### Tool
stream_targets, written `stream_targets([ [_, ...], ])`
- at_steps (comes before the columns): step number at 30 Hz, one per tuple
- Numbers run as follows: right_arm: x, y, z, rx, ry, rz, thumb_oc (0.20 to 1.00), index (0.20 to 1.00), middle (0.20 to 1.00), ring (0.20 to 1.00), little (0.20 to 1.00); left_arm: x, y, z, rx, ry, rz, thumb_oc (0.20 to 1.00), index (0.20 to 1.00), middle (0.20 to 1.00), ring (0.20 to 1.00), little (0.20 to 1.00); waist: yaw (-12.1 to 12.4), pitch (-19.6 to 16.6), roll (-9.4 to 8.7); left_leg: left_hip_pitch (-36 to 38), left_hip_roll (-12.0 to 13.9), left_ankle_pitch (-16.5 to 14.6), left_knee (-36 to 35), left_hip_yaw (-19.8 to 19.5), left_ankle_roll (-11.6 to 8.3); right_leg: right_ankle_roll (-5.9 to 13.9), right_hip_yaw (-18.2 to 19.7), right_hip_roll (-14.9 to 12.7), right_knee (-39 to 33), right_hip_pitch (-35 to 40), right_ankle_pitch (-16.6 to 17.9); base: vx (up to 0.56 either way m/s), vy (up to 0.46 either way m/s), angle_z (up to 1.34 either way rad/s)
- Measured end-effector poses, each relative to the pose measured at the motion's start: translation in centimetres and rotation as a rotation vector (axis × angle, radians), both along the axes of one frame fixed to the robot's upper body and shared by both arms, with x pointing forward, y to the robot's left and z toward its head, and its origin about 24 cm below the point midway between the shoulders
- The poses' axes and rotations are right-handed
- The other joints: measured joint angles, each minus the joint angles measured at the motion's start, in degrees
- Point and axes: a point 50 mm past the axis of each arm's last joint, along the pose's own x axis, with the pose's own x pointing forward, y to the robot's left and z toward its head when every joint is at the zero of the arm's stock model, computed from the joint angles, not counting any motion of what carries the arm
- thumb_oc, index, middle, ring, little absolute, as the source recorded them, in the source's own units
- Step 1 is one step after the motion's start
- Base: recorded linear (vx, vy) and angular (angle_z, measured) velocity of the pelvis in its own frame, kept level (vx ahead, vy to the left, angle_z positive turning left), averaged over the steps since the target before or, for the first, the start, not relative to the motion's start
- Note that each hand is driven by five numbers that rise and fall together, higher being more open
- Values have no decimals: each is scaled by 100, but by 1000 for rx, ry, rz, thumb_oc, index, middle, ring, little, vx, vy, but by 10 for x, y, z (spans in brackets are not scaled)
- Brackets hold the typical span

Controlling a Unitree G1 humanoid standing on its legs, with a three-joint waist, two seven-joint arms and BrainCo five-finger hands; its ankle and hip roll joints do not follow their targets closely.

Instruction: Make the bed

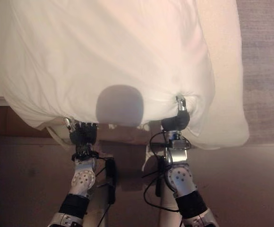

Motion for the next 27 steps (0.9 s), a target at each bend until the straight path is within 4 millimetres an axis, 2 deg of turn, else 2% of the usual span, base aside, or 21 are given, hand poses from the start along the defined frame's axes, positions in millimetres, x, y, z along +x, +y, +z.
stream_targets([
  [9,0,-1,0,0,-5,1,200,200,200,200,200,1,5,4,33,-32,0,1000,1000,1000,1000,1000,-10,0,0,-4,1,-1,12,1,0,0,4,0,0,0,0,0,0,0],
  [14,0,0,0,0,-5,4,200,200,200,200,200,9,9,17,68,-51,2,1000,1000,1000,1000,1000,-16,-2,-2,-12,1,-15,32,4,-1,2,12,4,-4,-4,1,0,0,0],
  [19,1,2,3,-6,-14,13,200,200,200,200,200,23,11,29,151,1,11,1000,1000,1000,1000,1000,-63,-4,-6,-75,12,-68,148,14,10,22,33,12,-3,-23,14,0,1,-1],
  [27,0,10,2,-18,-7,44,200,200,200,200,200,31,11,42,200,105,83,1000,1000,1000,1000,1000,-177,-4,-6,-83,14,-71,168,25,11,22,45,12,6,-33,15,0,0,0],
])
